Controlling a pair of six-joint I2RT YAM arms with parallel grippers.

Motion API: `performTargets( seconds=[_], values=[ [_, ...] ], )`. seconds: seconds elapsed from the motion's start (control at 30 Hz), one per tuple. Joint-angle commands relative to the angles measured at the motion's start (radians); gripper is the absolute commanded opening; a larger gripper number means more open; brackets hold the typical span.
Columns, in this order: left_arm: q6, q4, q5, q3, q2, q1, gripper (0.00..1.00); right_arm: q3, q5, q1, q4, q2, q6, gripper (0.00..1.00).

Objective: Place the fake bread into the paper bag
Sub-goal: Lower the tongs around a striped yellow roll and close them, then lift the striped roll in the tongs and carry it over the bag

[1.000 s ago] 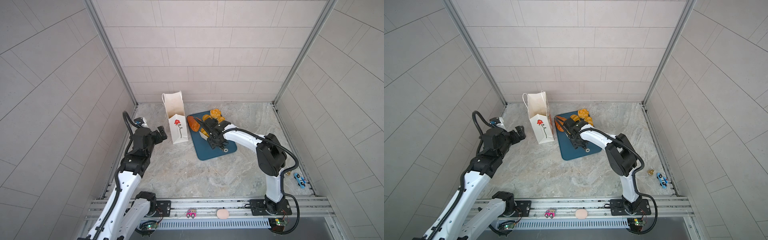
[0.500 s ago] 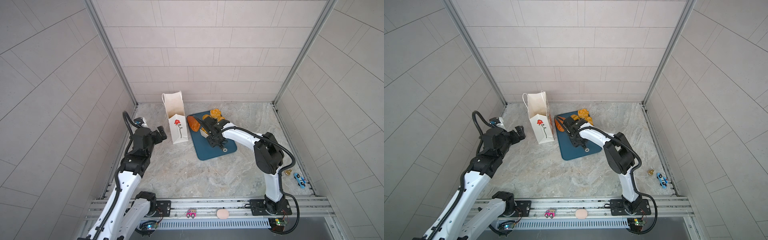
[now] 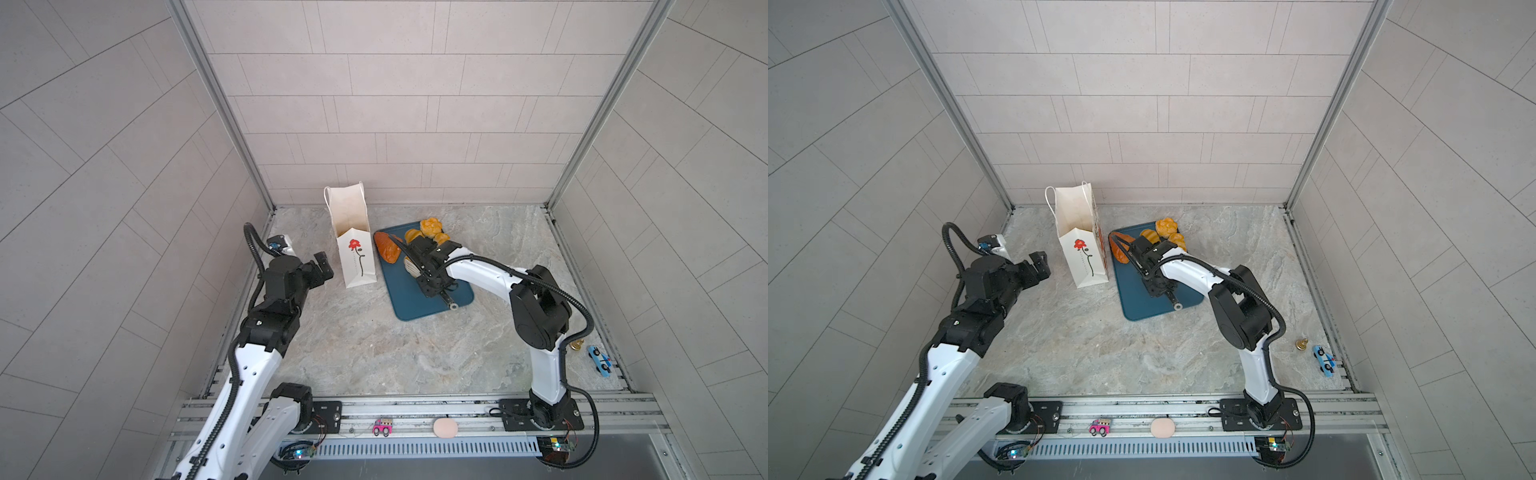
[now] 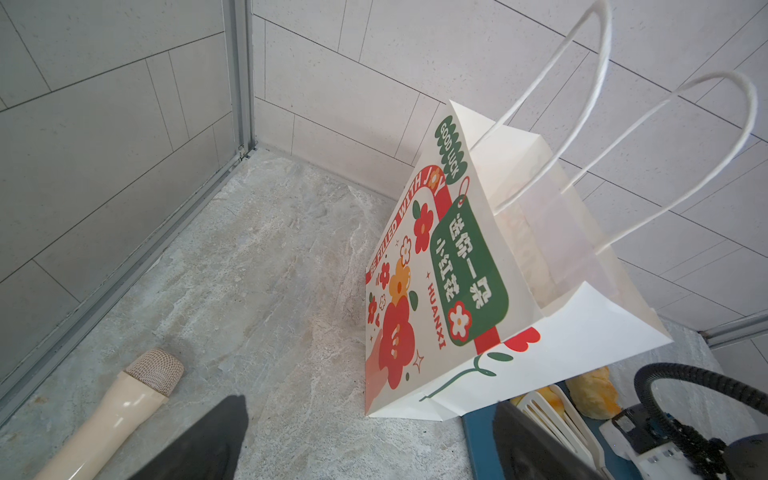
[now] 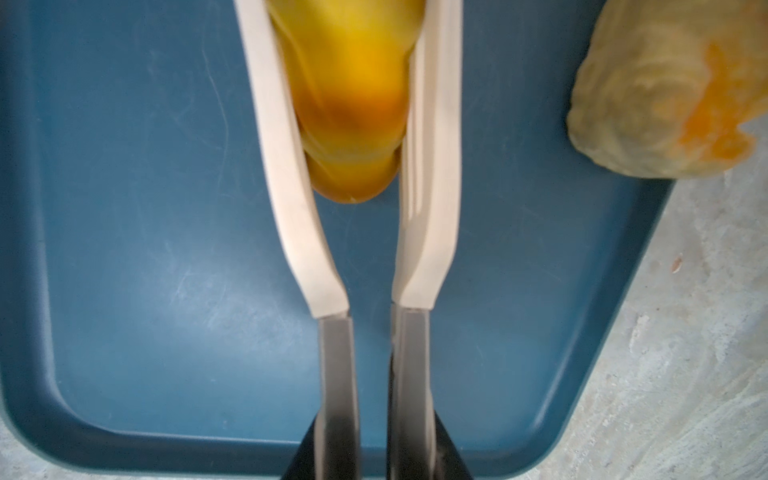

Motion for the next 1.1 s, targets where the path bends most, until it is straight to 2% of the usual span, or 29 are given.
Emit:
performTargets(
  seconds=[0.0, 0.5, 0.9, 1.07],
  values=[
    [-0.012, 0.0, -0.003, -0.003, -0.014, -0.003, 1.0, -0.012, 0.004, -0.001, -0.014, -0.084, -0.003, 0.25],
    [-0.022, 0.003, 0.013, 0.01, -0.012, -0.004, 1.0, -0.086, -0.002, 0.011, 0.017, -0.311, 0.009, 0.25],
    [-0.031, 0.007, 0.03, 0.01, -0.008, -0.006, 1.0, 0.027, -0.04, 0.058, 0.035, -0.414, -0.001, 0.25],
    [-0.028, 0.008, 0.029, 0.011, -0.006, -0.011, 1.0, 0.077, -0.105, 0.06, 0.06, -0.43, -0.017, 0.25]
  ],
)
